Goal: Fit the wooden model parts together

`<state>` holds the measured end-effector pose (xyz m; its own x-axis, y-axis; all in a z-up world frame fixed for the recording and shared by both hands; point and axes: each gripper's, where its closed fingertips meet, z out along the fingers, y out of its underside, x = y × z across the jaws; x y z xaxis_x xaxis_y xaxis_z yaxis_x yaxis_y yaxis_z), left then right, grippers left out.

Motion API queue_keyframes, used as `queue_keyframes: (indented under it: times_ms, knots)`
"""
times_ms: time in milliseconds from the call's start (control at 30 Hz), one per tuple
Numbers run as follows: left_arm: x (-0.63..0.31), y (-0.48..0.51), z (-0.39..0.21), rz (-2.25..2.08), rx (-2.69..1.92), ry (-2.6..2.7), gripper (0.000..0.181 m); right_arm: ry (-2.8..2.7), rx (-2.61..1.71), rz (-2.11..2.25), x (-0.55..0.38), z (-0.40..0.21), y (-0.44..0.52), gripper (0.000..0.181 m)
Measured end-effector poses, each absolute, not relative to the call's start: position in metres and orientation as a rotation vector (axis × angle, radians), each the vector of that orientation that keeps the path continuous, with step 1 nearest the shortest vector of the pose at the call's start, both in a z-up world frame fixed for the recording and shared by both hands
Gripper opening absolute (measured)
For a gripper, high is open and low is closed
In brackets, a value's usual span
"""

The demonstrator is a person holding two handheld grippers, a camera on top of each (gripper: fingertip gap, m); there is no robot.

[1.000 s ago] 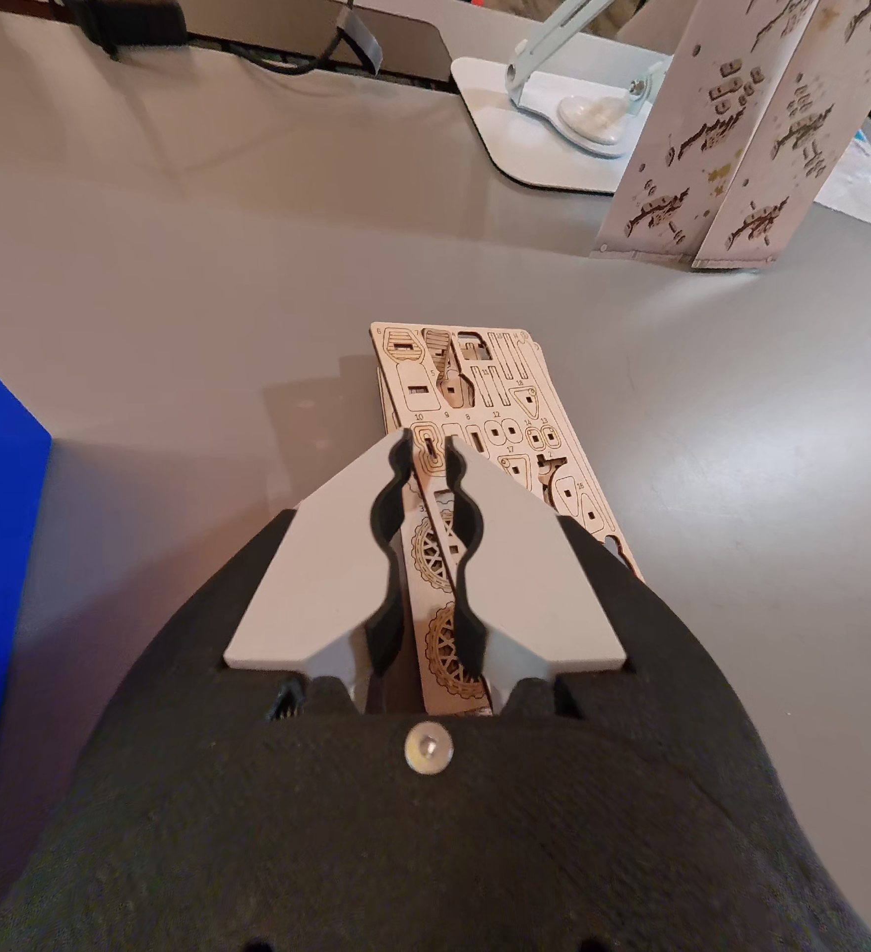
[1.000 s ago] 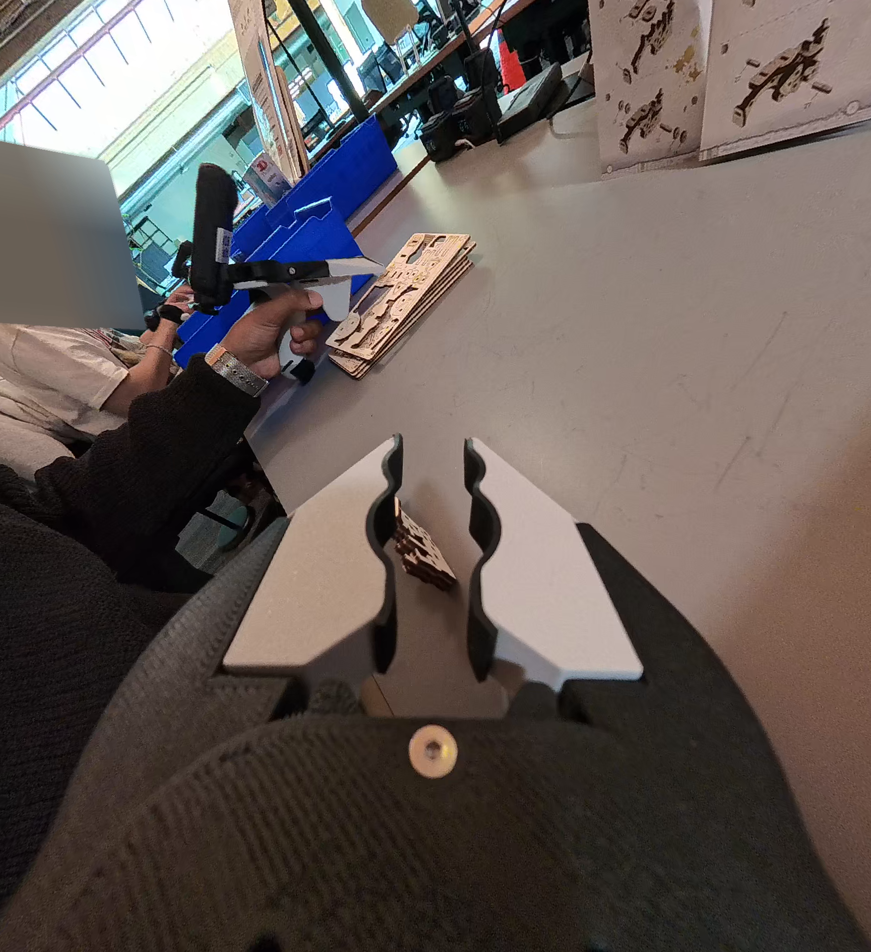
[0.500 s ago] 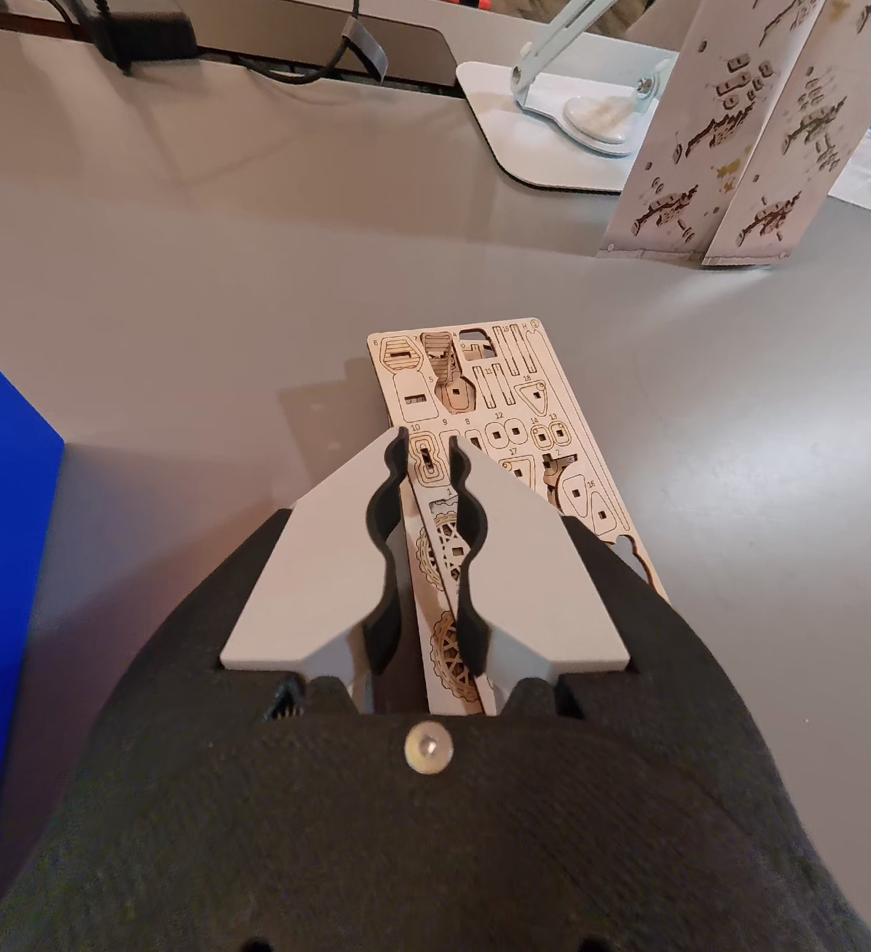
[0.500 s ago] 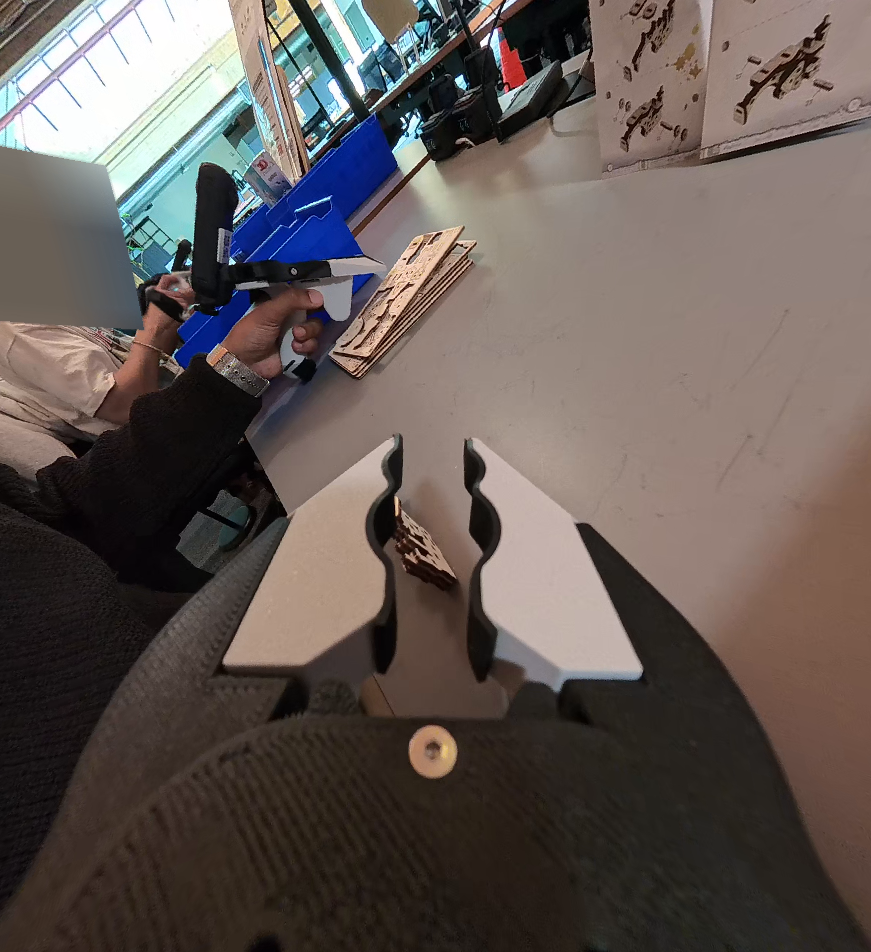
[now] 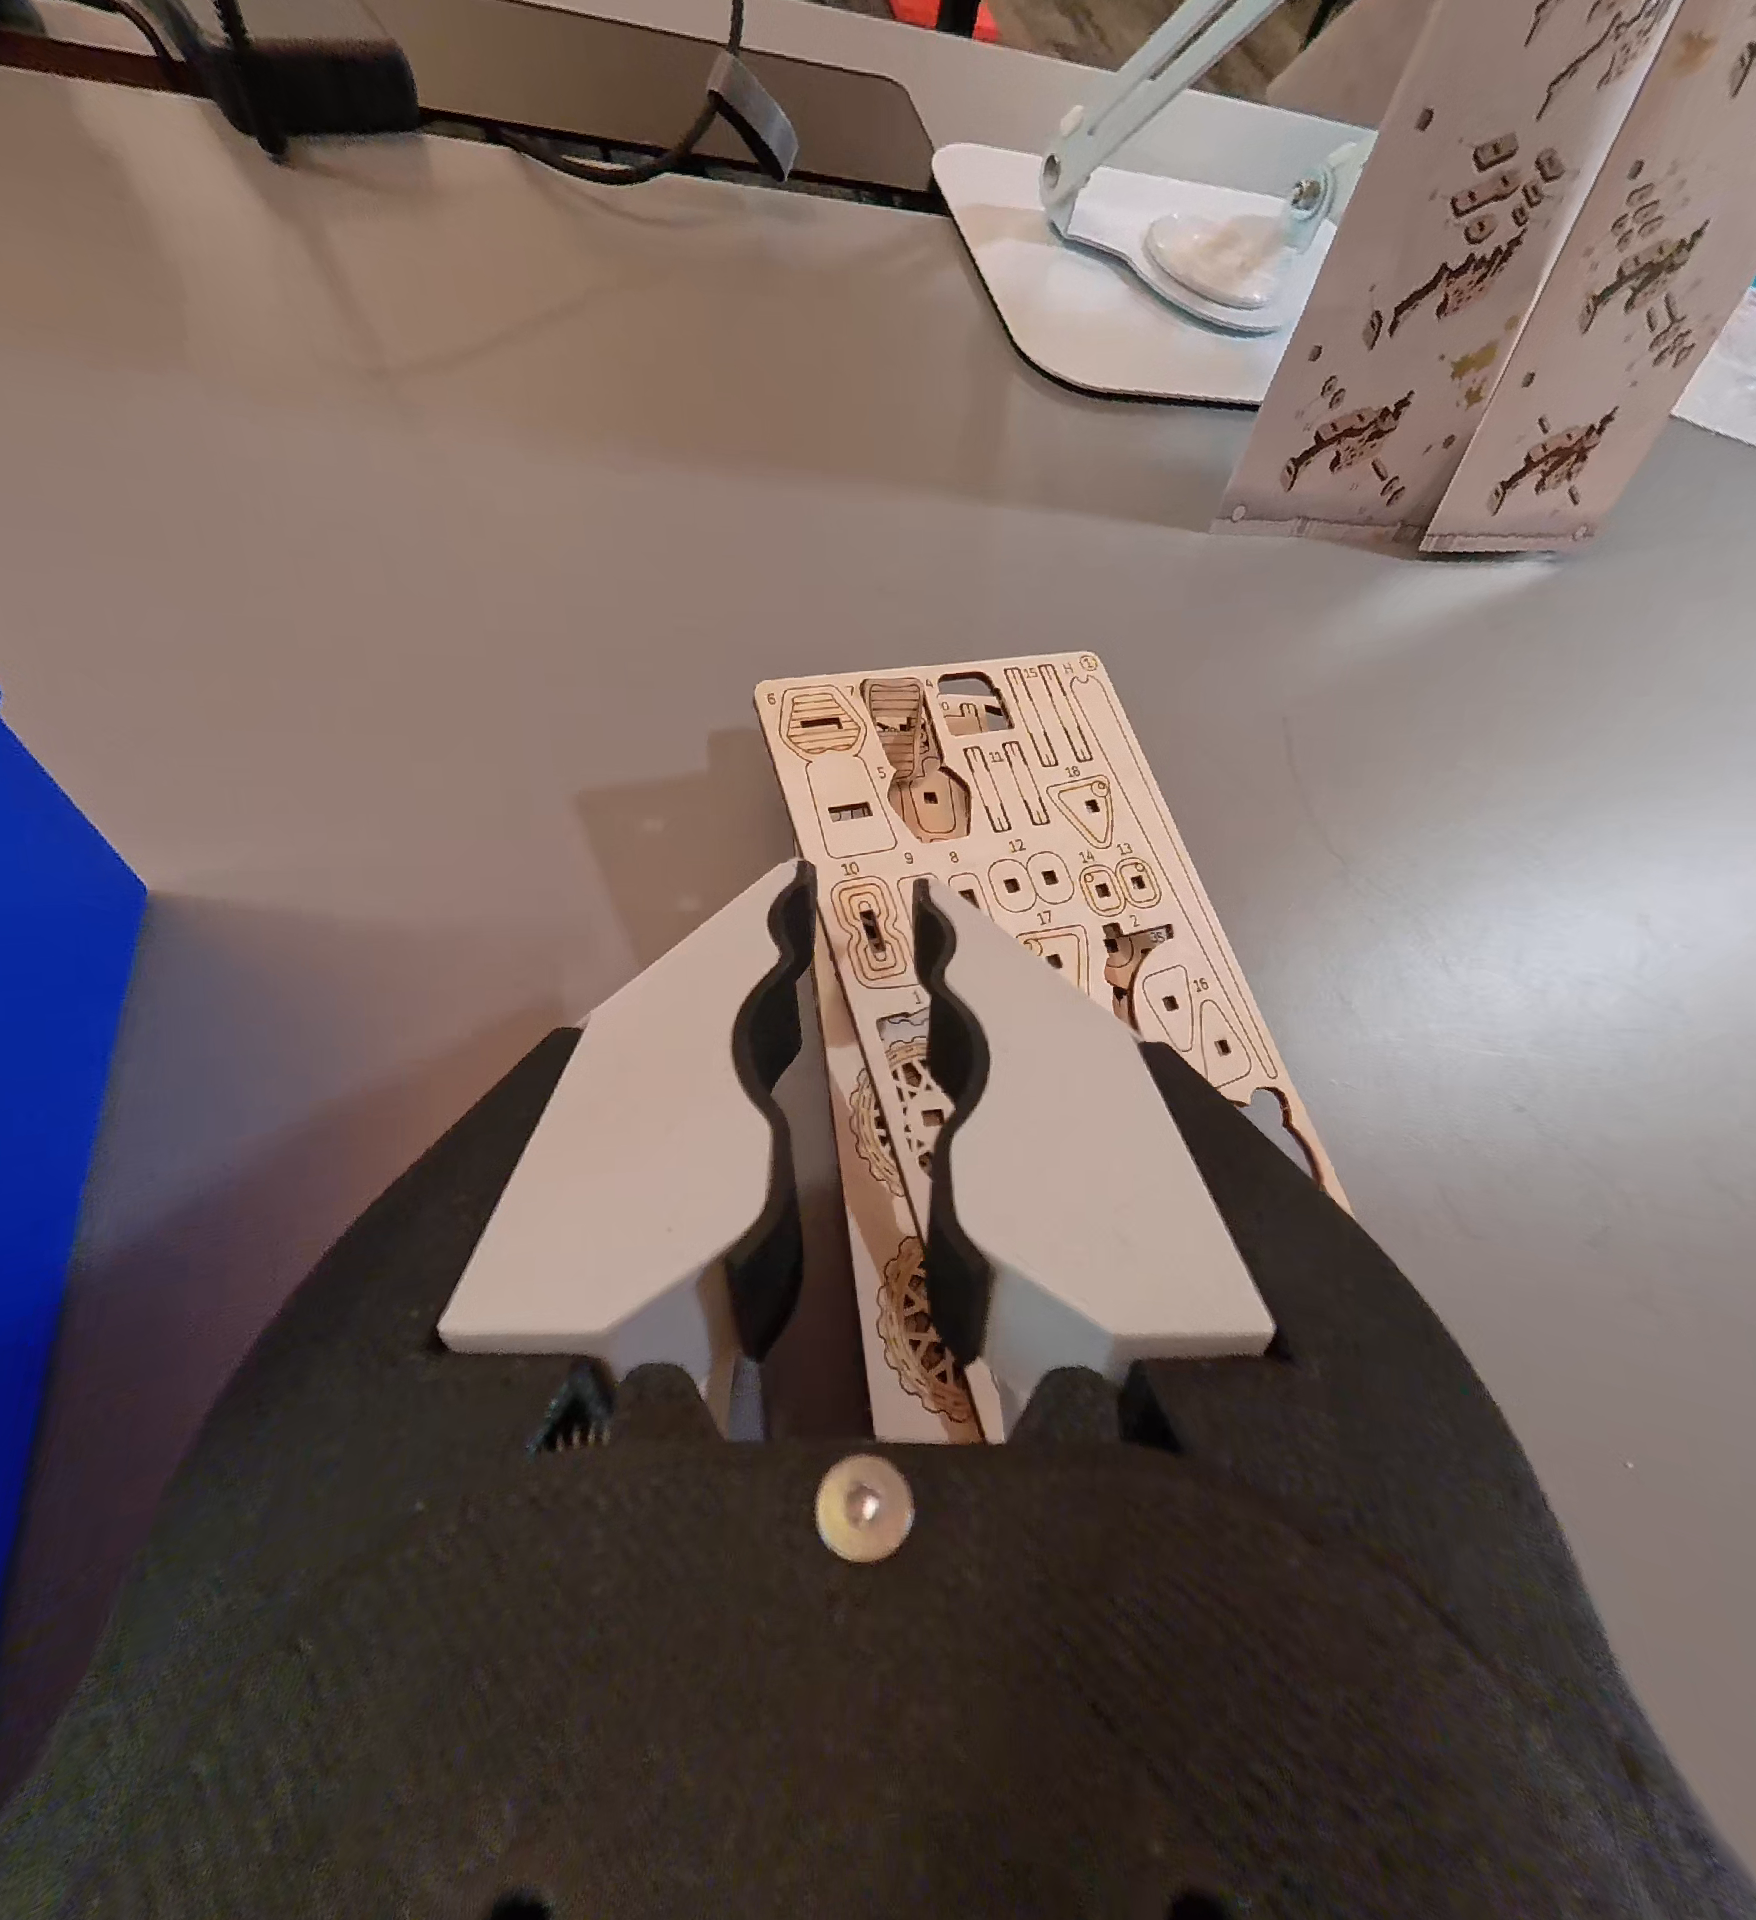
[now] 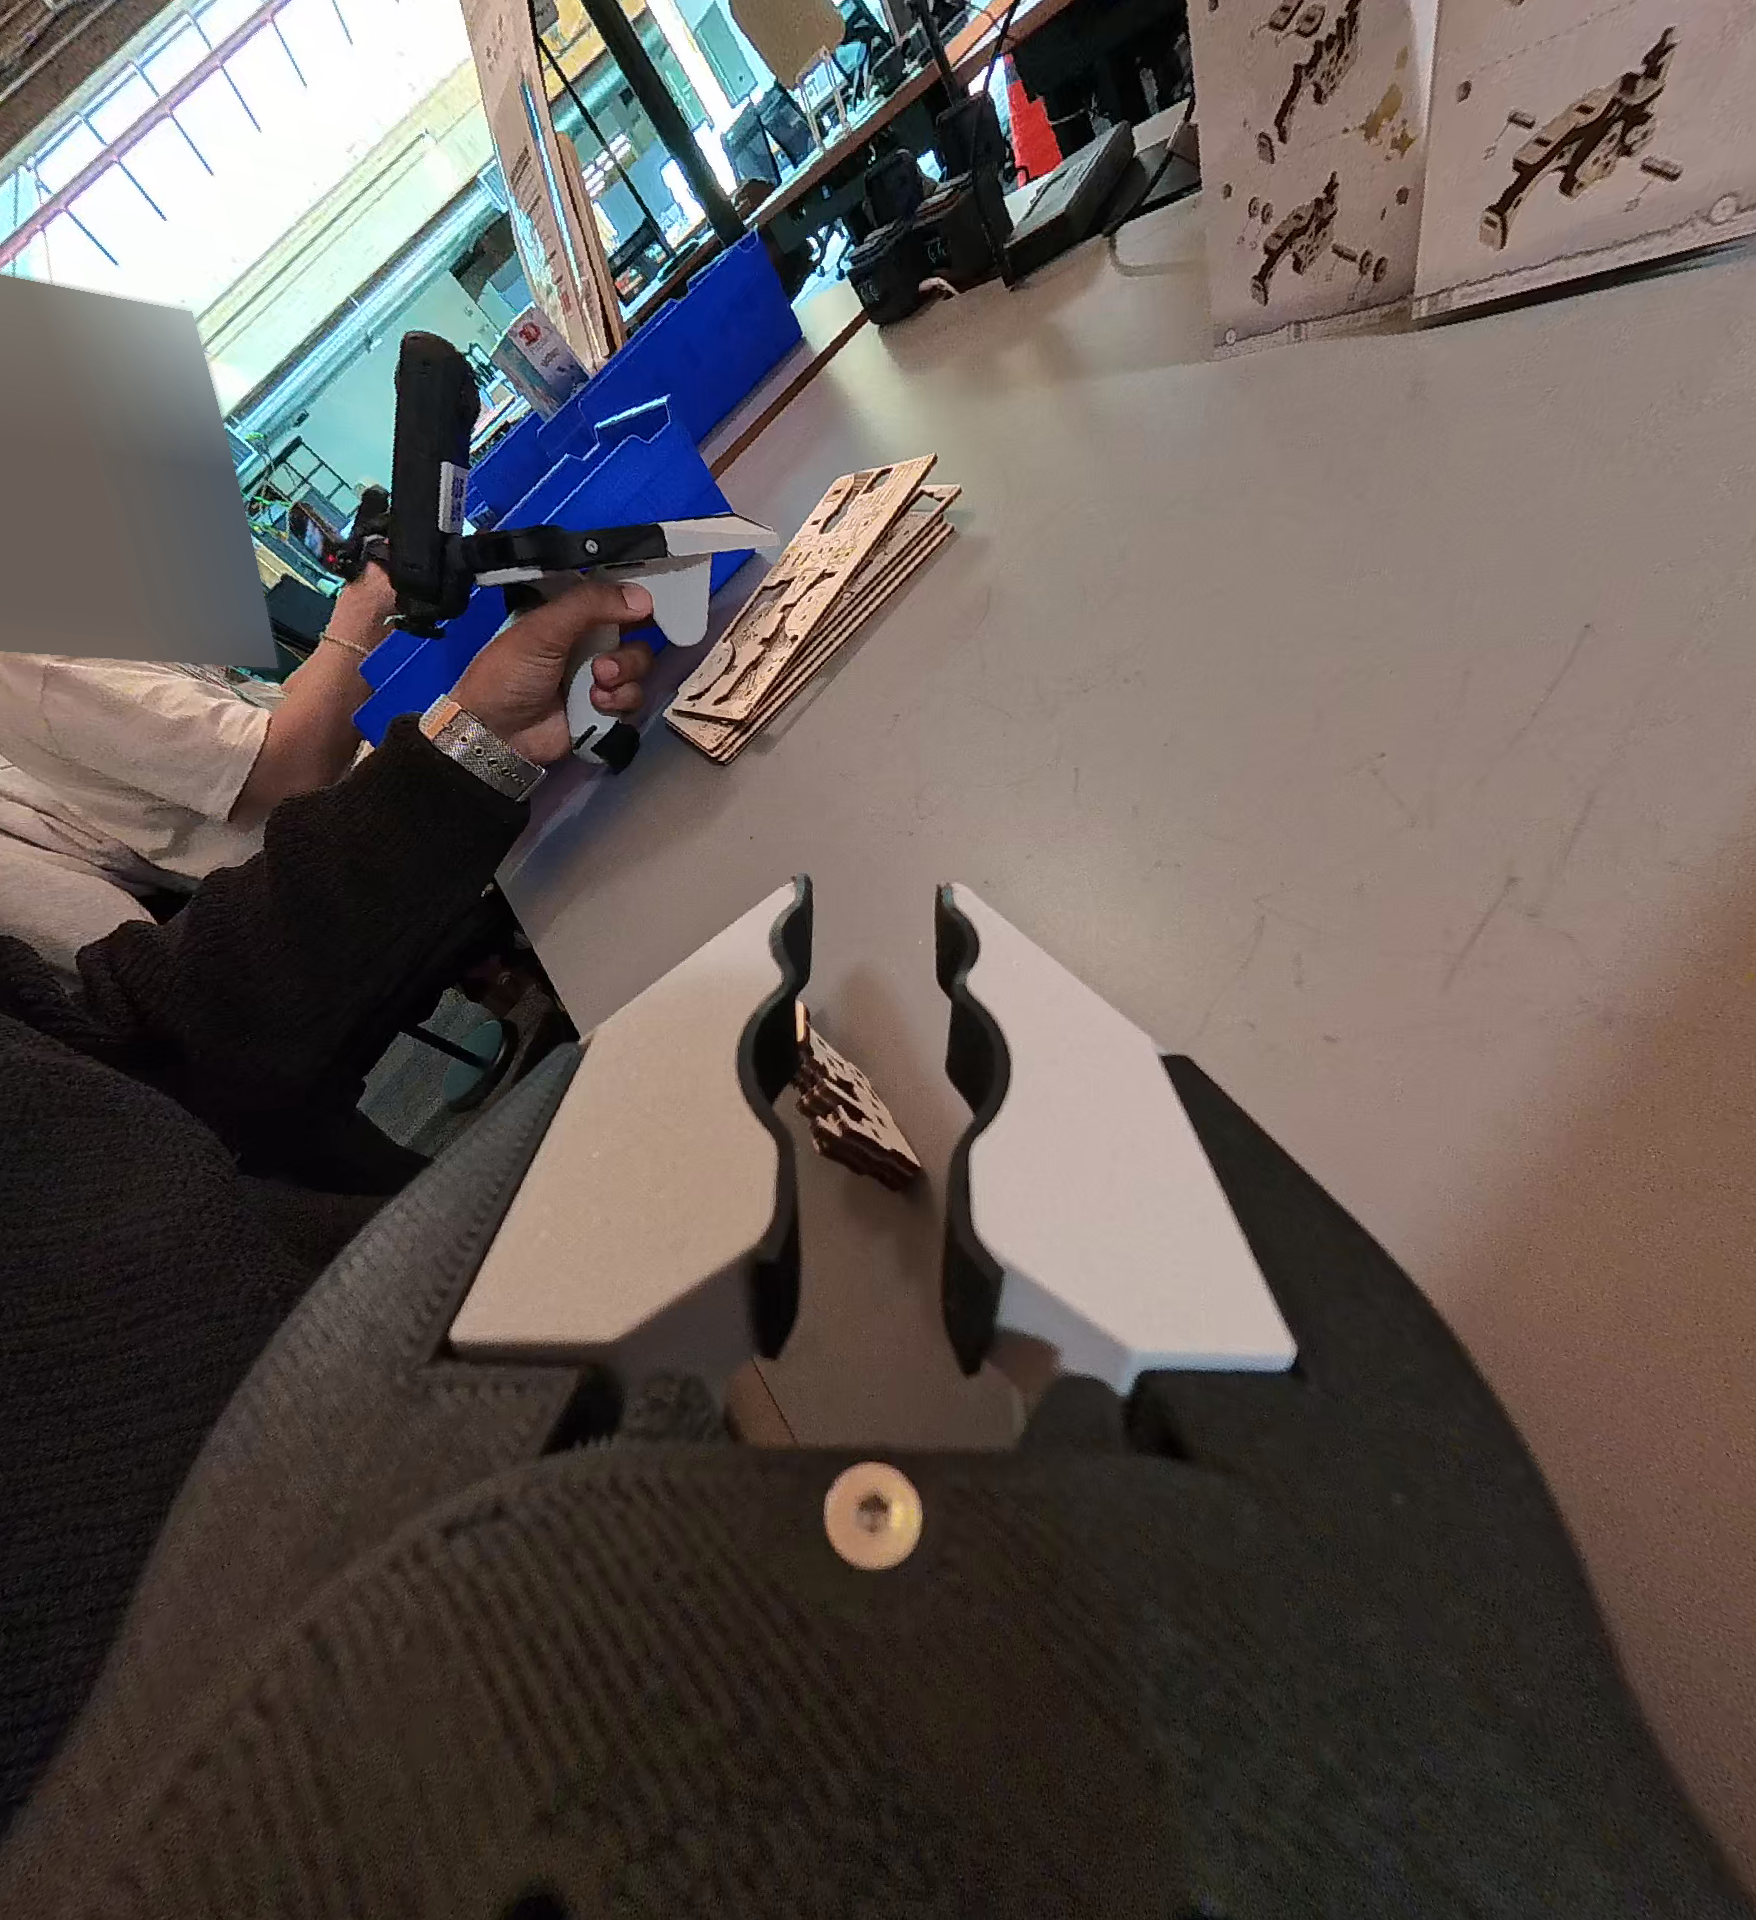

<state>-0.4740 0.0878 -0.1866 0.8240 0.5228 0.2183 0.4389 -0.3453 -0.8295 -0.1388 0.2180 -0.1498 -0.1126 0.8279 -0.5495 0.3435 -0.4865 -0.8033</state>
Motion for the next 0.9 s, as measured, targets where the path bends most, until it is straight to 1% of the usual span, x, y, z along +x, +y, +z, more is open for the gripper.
queue_keyframes:
  times_ms: [133, 900]
  knots:
    - [-0.470, 0.090, -0.188, 0.062, -1.996, -0.712, 0.021, -1.289, -1.763, 1.630, -0.139, -0.150, 0.218, 0.023]
    - [-0.468, 0.064, -0.191, 0.089, -2.004, -0.737, 0.022, -1.344, -1.724, 1.663, -0.153, -0.146, 0.211, 0.022]
